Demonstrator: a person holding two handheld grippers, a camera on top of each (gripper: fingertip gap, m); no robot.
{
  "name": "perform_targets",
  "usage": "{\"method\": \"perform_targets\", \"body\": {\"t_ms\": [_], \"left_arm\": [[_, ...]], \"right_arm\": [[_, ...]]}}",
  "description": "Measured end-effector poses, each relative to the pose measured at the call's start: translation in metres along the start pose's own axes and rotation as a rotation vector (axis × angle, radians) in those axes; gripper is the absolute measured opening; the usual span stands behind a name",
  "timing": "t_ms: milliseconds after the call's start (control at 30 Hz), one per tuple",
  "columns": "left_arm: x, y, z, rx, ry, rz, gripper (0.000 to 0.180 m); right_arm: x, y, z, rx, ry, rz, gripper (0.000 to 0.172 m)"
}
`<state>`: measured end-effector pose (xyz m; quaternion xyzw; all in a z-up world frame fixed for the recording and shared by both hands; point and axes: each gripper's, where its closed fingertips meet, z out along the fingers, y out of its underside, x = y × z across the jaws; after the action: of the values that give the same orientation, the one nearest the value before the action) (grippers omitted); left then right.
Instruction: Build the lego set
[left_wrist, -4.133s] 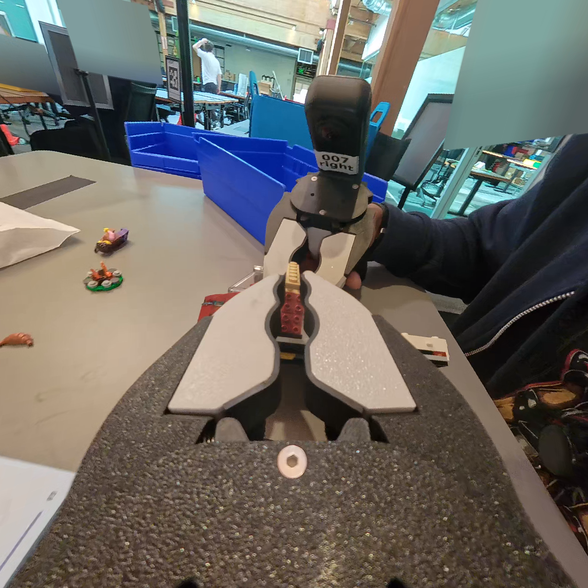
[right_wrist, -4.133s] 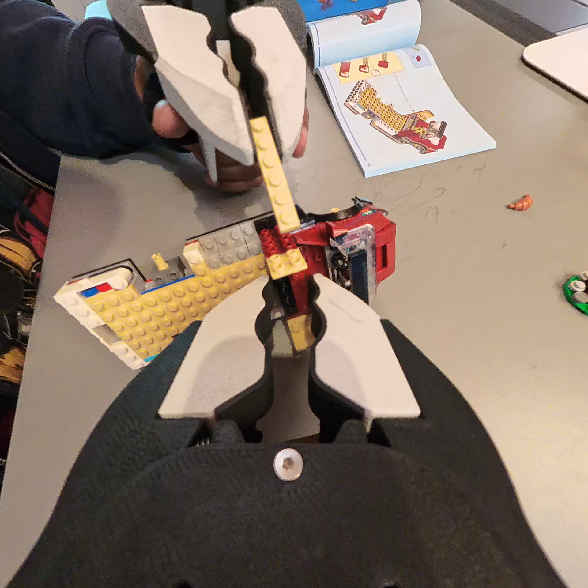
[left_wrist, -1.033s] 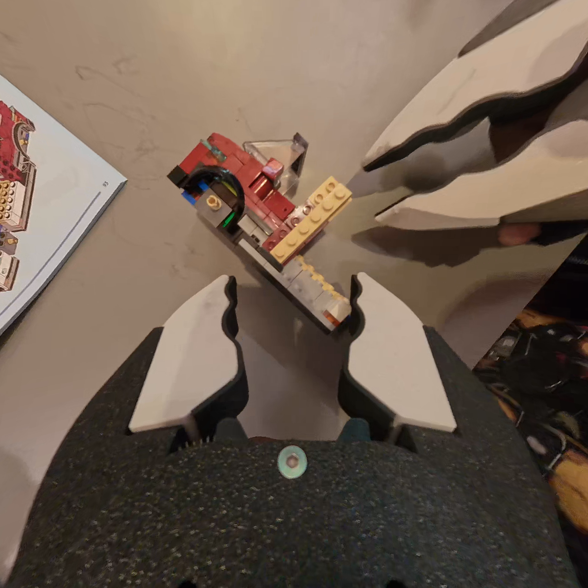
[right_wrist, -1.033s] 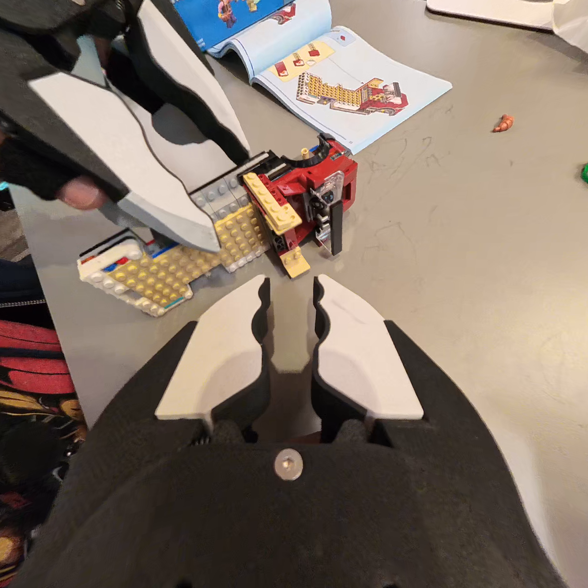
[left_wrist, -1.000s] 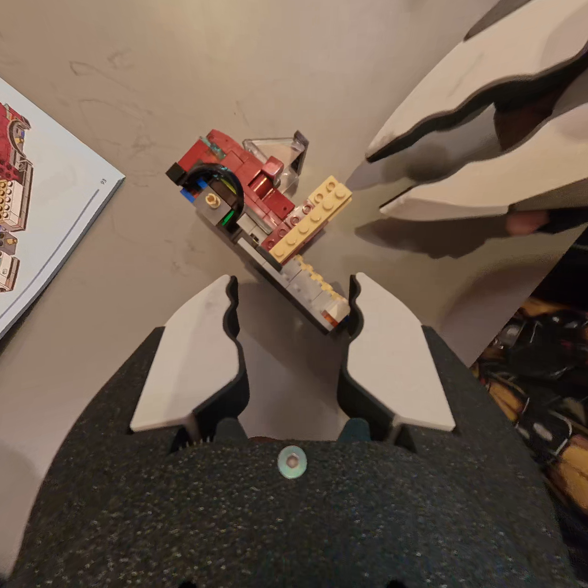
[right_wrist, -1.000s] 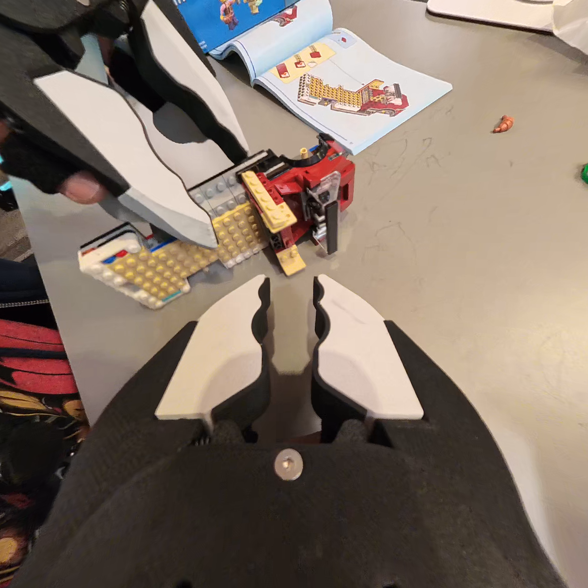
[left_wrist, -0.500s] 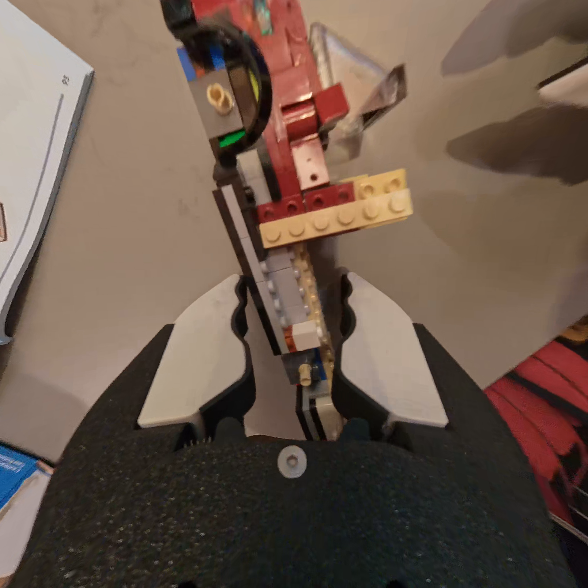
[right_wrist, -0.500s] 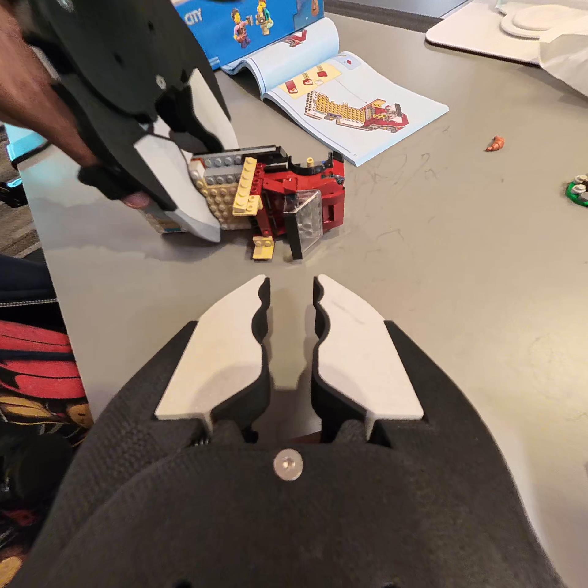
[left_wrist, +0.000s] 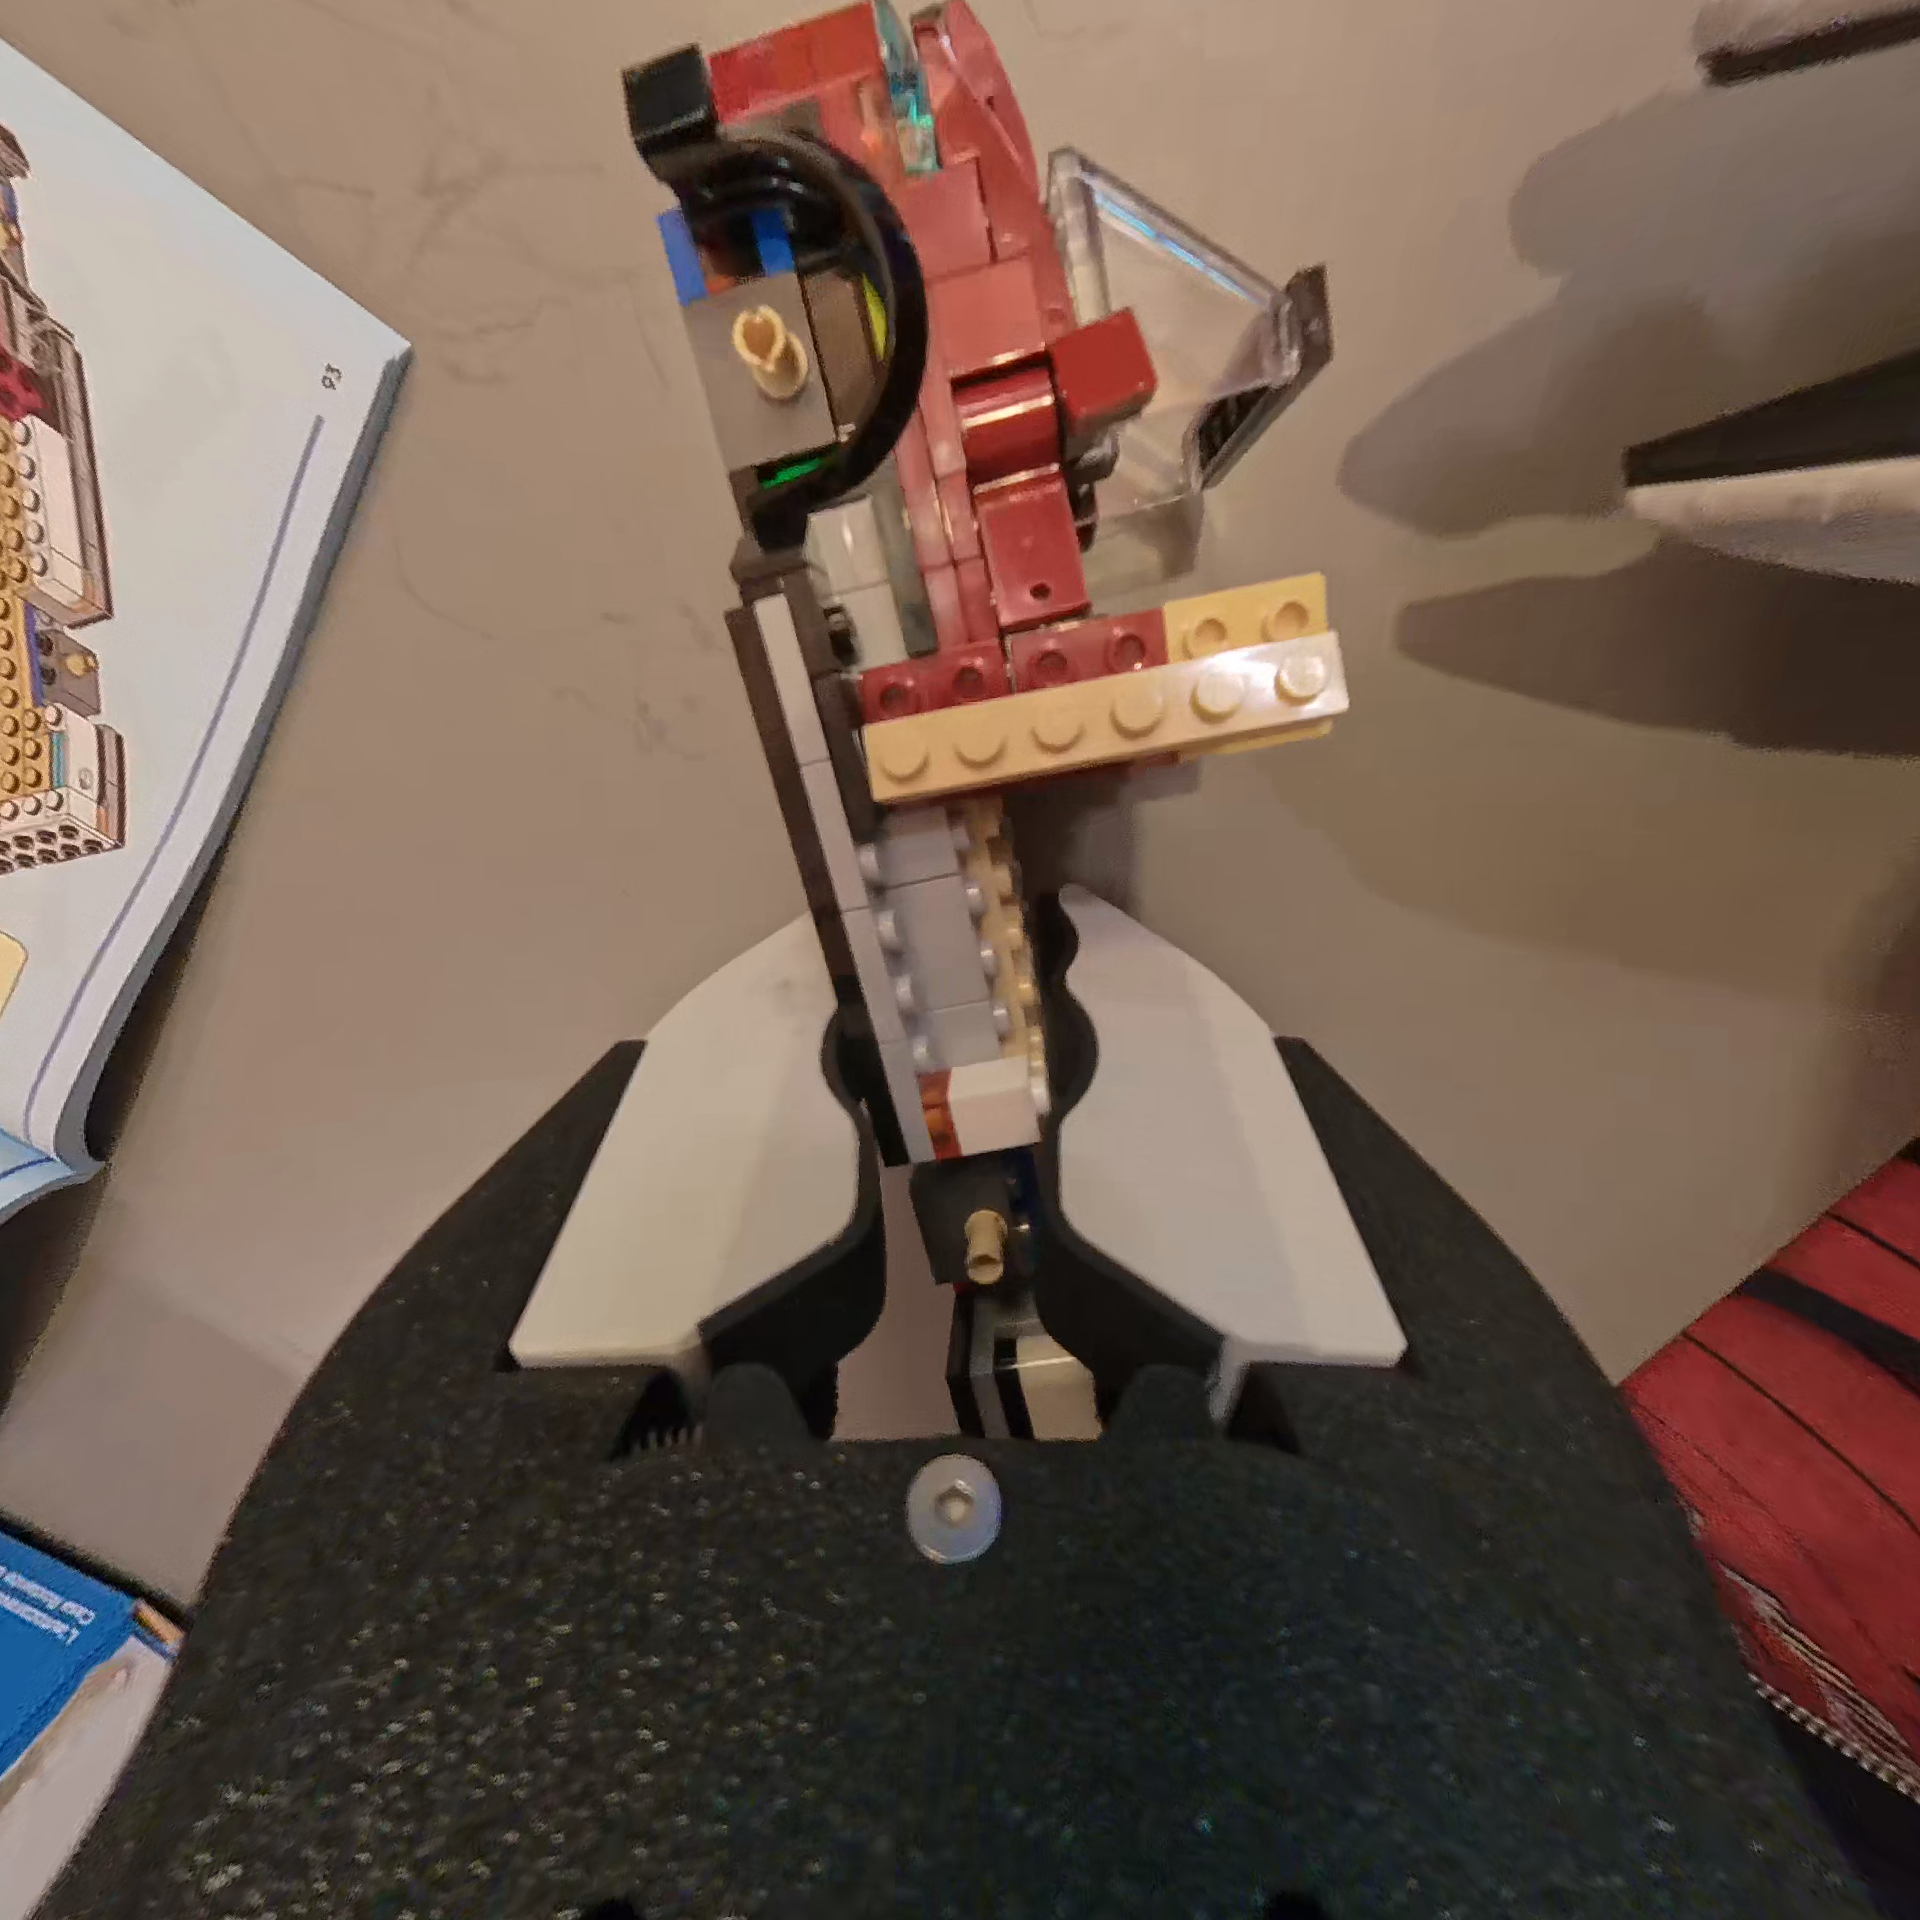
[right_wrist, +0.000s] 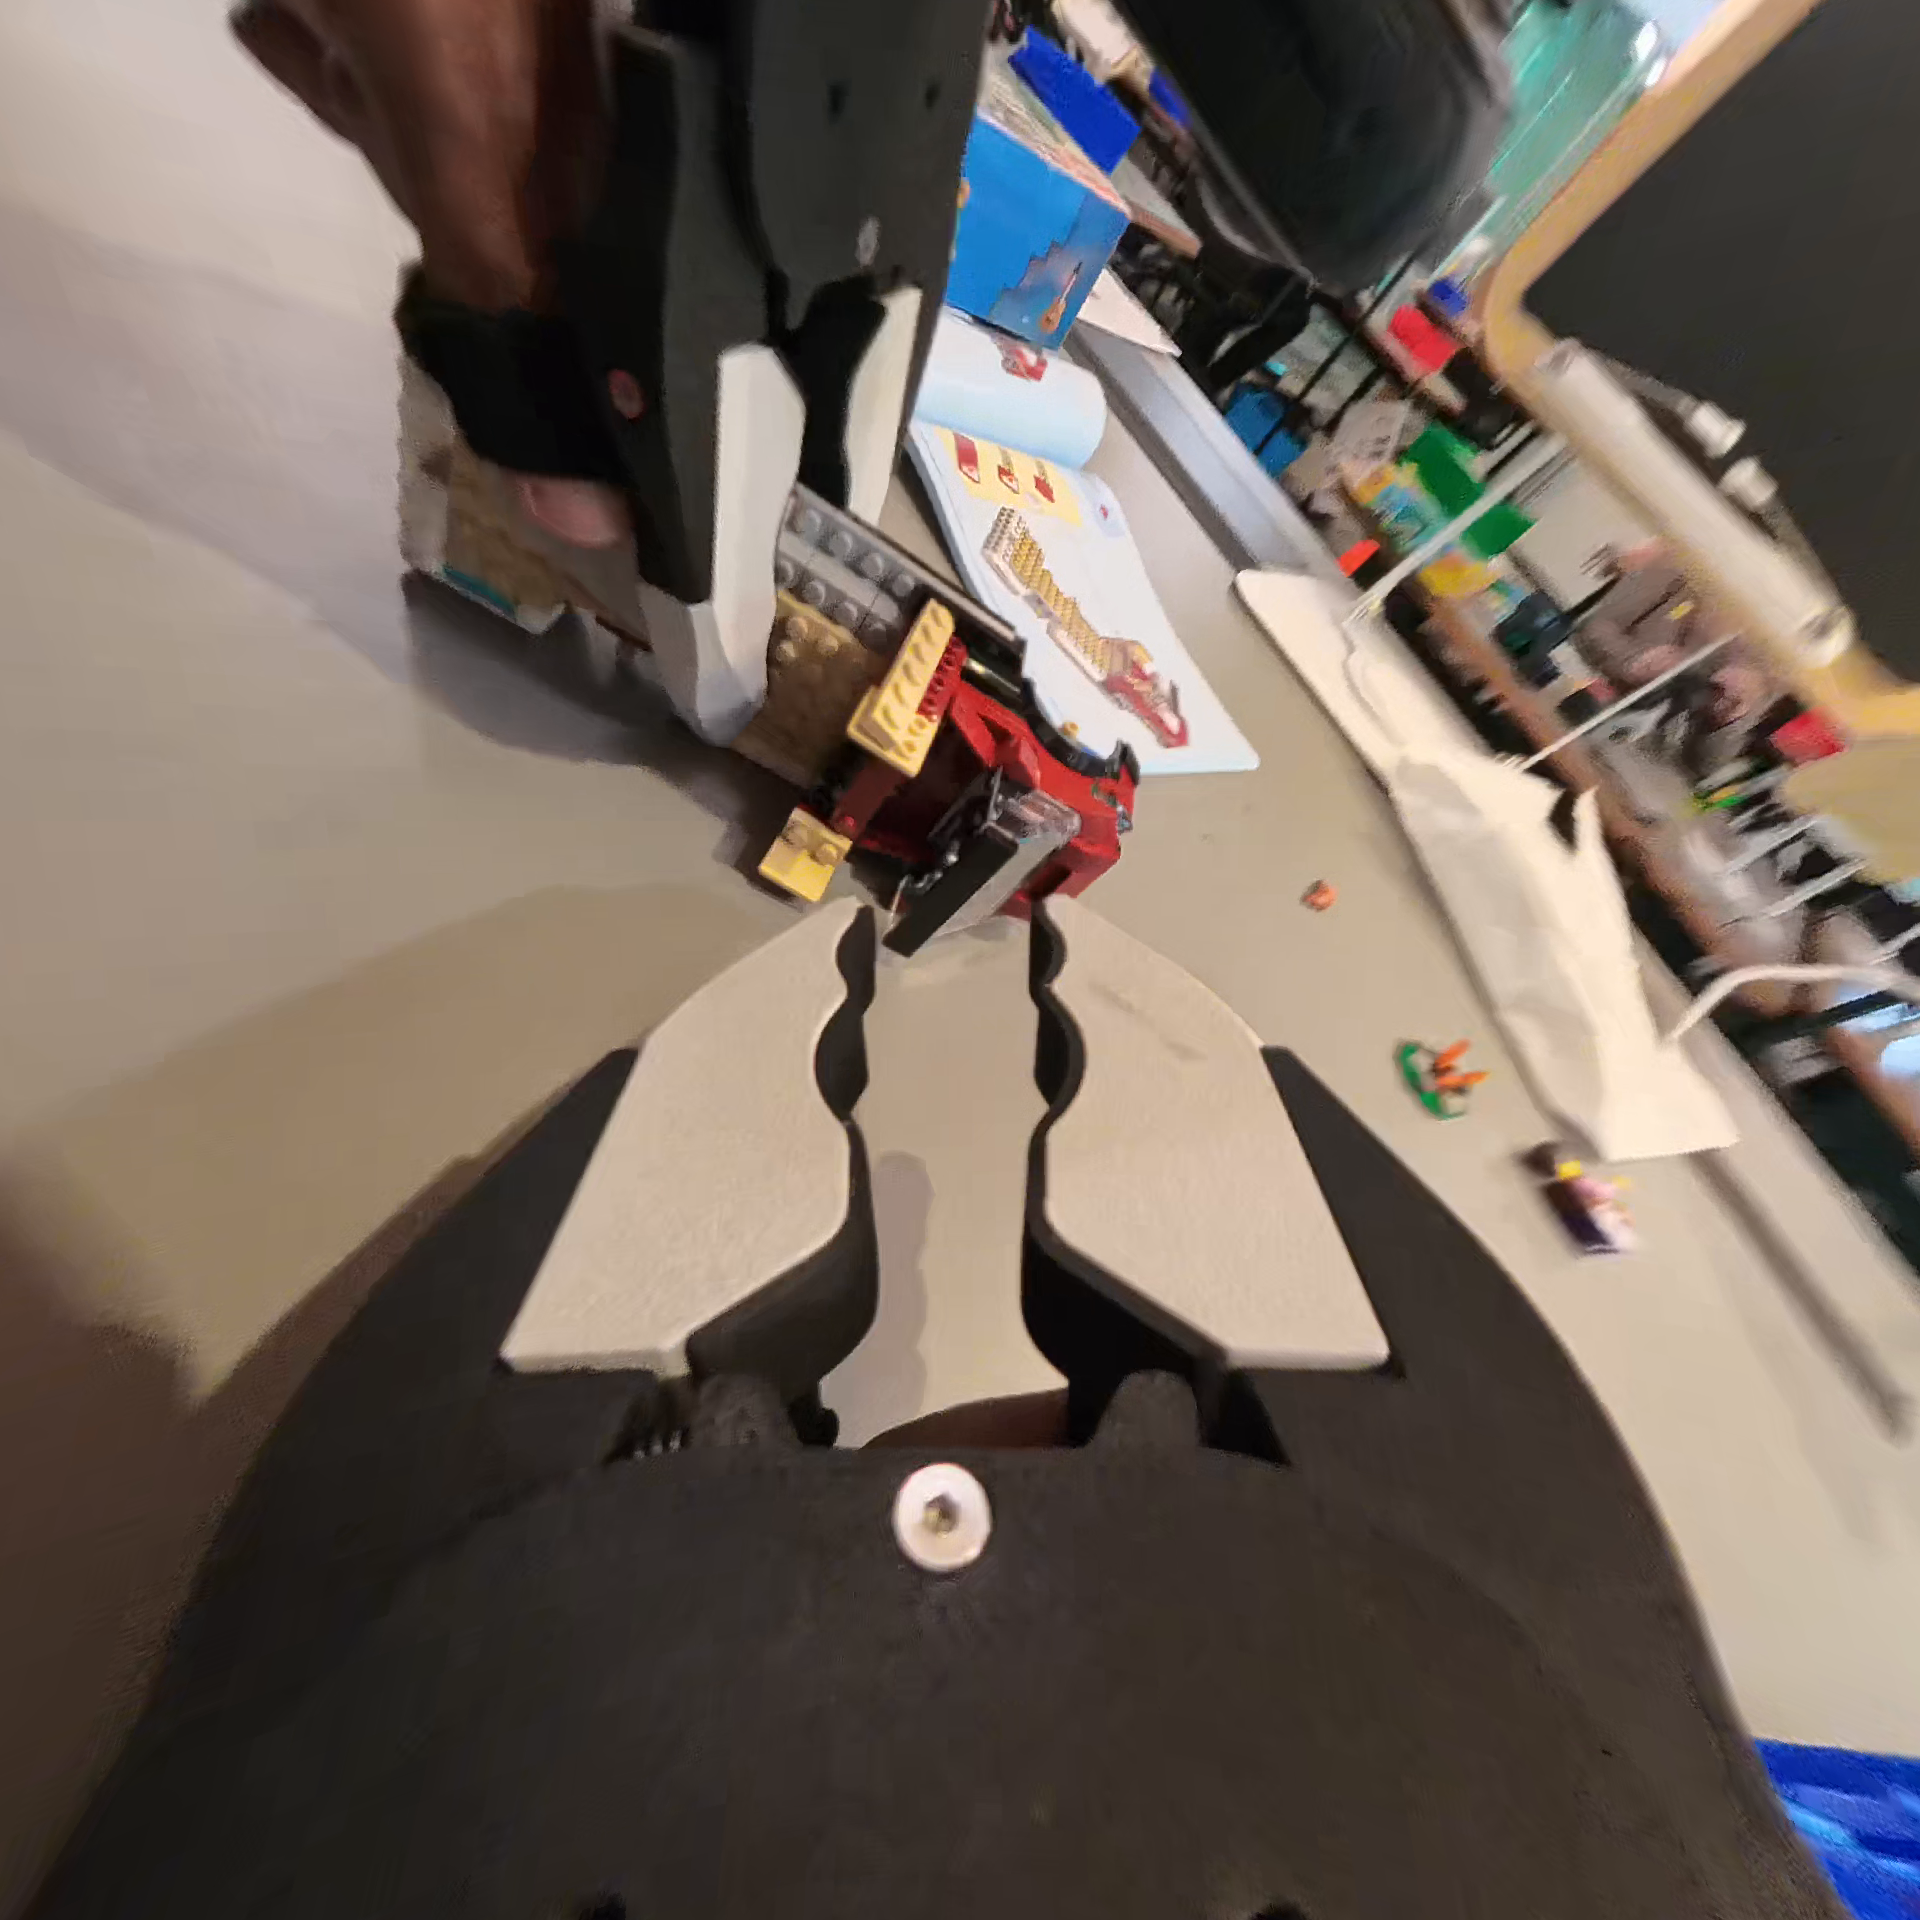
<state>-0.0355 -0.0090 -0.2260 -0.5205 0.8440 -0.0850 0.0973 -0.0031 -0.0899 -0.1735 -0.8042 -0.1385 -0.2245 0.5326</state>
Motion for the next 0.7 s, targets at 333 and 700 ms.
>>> {"method": "perform_targets", "body": {"t_ms": [333,700], "left_arm": [[0.002,-0.004,-0.001,0.121,0.093,0.068,0.026],[-0.011,-0.004,0.000,0.111,0.086,0.174,0.026]], "right_arm": [[-0.010,-0.017,0.012,0.017,0.143,-0.416,0.031],[-0.013,-0.024,0.030,-0.034,0.158,-0.540,0.033]]}}
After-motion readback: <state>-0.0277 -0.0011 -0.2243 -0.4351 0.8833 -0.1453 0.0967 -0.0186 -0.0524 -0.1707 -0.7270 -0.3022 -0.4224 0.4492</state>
